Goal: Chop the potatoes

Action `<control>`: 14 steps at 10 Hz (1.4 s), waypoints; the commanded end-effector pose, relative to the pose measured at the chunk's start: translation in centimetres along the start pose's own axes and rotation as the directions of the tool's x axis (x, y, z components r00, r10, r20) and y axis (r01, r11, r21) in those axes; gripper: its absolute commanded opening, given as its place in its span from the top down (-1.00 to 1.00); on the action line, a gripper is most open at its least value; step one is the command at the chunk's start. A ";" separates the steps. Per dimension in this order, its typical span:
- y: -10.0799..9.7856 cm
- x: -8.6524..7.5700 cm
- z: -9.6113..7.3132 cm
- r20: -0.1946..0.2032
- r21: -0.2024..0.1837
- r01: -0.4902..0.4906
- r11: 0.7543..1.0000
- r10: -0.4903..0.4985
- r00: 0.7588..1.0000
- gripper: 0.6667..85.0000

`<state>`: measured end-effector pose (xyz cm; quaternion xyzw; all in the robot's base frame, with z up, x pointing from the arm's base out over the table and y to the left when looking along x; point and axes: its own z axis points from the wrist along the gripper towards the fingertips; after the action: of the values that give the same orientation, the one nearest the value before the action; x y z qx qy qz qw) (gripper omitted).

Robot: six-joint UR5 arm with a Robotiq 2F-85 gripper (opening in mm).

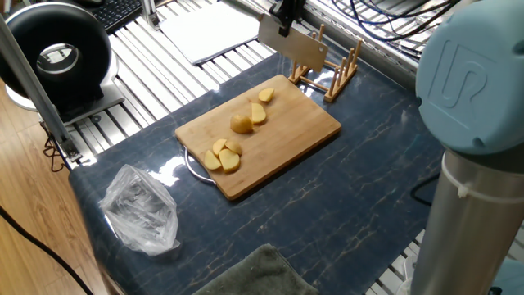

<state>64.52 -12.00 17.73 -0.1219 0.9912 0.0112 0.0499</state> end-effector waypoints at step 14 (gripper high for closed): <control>4.5 -1.5 1.3 0.035 -0.058 -0.098 0.993 0.100 0.994 0.99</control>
<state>63.88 -8.23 16.34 -0.0893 0.9949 0.0207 0.0431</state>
